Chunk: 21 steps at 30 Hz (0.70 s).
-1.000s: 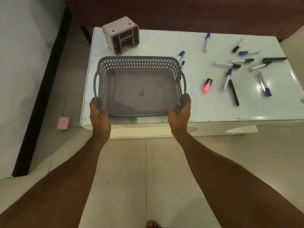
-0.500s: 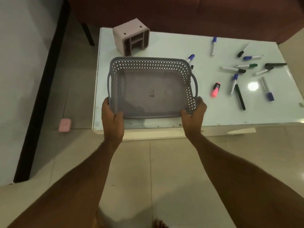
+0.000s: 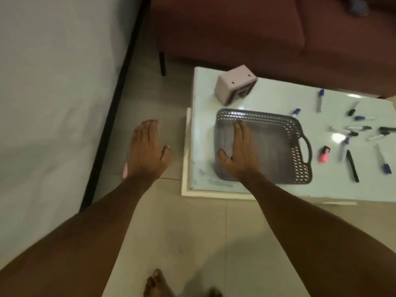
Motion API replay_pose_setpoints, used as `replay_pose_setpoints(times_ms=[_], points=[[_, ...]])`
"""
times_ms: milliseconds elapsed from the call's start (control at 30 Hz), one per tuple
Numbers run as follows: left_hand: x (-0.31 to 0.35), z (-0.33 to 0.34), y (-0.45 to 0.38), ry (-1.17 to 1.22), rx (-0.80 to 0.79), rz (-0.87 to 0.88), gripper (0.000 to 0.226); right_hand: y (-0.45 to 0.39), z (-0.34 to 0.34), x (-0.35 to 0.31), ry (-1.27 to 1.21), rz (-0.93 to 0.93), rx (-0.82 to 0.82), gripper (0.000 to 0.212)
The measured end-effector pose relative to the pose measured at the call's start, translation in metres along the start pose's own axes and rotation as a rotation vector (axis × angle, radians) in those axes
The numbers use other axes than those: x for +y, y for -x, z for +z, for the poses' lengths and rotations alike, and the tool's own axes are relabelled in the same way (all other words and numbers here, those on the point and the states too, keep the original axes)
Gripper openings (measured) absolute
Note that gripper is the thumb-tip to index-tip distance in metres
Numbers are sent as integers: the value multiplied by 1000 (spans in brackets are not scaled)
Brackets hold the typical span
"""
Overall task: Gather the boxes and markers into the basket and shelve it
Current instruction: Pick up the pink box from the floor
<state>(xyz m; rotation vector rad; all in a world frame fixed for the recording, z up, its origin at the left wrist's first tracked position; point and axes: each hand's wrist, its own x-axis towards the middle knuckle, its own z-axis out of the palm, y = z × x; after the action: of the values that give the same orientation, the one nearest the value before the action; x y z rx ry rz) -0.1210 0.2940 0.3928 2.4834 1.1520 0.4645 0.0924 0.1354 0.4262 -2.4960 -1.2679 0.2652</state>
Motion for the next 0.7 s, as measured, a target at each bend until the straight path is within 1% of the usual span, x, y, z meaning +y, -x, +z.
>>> replay_pose_setpoints(times_ms=[167, 300, 400, 500, 600, 700], points=[[-93, -14, 3, -98, -16, -96, 74, -45, 67, -91, -34, -184, -91, 93], [-163, 7, 11, -71, -23, -290, 73, -72, 143, -144, -59, -261, -190, 93], [-207, 38, 15, -41, -37, -412, 71, -88, 210, -162, -63, -289, -320, 93], [-251, 85, 19, -27, -84, -476, 70, -106, 288, -167, -67, -306, -449, 92], [-285, 141, 26, 47, -168, -570, 71, -118, 364, -162, -117, -262, -596, 91], [-305, 195, 28, 162, -214, -686, 71, -129, 426, -152, -117, -206, -745, 85]])
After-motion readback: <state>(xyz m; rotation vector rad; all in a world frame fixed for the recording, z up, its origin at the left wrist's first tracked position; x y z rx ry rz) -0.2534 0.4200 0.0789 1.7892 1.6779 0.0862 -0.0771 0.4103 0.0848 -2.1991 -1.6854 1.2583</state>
